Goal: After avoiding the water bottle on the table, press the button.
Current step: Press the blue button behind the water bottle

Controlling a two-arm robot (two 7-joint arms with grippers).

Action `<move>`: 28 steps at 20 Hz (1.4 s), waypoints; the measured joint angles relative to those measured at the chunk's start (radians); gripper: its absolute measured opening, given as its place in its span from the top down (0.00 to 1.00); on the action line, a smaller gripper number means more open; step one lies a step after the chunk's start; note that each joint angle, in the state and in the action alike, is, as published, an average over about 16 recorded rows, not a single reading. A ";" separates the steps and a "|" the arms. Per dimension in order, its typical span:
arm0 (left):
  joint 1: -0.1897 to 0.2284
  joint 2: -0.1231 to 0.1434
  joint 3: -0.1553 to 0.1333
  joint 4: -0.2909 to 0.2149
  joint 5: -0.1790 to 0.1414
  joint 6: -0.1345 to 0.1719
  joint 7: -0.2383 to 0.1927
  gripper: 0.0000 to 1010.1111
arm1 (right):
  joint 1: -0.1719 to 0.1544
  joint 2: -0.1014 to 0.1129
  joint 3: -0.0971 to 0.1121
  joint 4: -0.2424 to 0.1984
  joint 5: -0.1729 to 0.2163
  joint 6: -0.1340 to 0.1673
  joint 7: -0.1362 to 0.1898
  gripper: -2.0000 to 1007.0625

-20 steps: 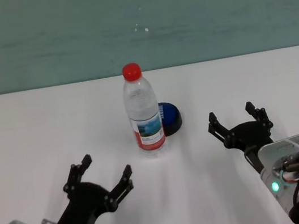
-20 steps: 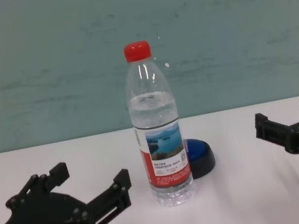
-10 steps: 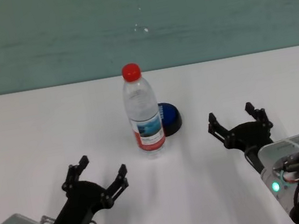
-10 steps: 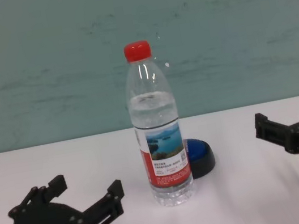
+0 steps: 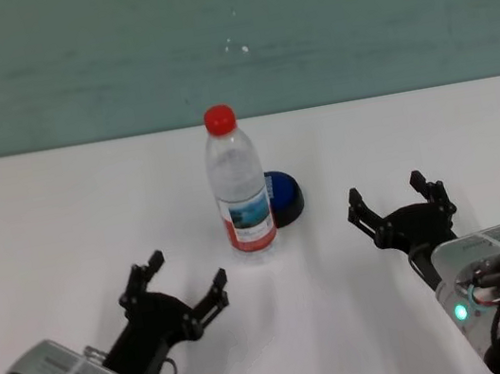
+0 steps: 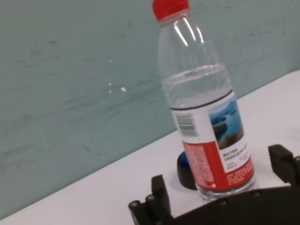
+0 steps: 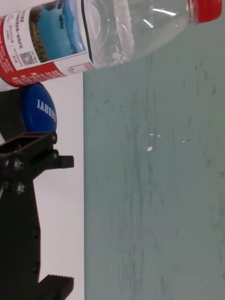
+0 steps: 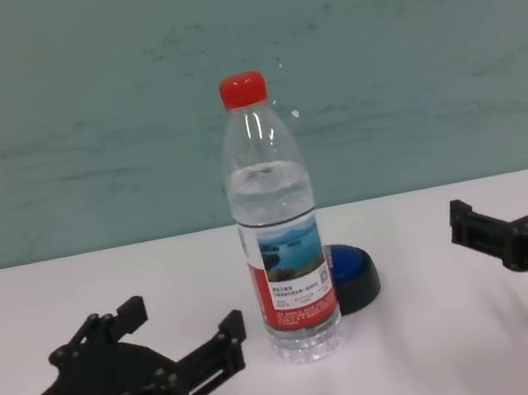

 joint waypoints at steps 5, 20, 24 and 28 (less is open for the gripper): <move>-0.009 0.005 0.012 0.000 0.014 0.003 0.001 0.01 | 0.000 0.000 0.000 0.000 0.000 0.000 0.000 0.00; -0.010 0.007 0.018 -0.009 0.044 0.009 0.026 0.01 | 0.000 0.000 0.000 0.000 0.000 0.000 0.000 0.00; -0.009 0.006 0.017 -0.009 0.046 0.011 0.031 0.01 | 0.000 0.000 0.000 0.000 0.000 0.000 0.000 0.00; -0.010 0.007 0.018 -0.008 0.045 0.010 0.028 0.01 | 0.000 0.000 0.000 0.000 0.000 0.000 0.000 0.00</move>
